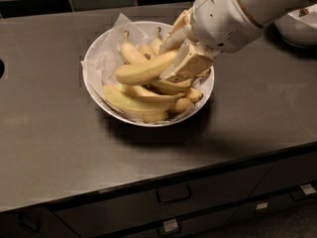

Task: Pick banana from white bowl

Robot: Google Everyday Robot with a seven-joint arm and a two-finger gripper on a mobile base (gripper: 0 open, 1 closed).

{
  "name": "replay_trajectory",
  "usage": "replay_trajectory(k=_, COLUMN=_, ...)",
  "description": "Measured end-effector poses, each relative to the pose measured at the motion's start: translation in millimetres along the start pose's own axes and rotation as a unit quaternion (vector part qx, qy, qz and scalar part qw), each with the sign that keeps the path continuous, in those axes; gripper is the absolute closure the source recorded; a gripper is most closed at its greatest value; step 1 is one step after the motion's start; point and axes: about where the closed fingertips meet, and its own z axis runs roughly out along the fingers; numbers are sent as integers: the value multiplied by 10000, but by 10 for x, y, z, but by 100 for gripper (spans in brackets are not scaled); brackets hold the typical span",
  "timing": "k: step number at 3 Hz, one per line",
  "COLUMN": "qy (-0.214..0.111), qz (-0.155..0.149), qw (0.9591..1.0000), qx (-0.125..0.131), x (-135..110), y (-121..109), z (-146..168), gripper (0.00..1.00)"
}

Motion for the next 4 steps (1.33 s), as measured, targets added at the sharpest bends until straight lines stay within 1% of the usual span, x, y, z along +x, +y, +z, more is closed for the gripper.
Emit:
replay_trajectory(k=1, qy=-431, qz=-201, qw=9988, qx=142, x=-135, y=-63, z=-132, gripper=100)
replay_trajectory(k=2, qy=-1097, qz=-362, qw=9933, qx=75, x=-254, y=-151, z=-183, gripper=100)
replay_trajectory(k=3, qy=-1580, qz=-489, qw=9862, qx=-46, x=-369, y=-241, z=-233, gripper=100)
replay_trajectory(k=4, qy=-1580, qz=-489, qw=9862, qx=-46, x=-369, y=-241, z=-233, gripper=100)
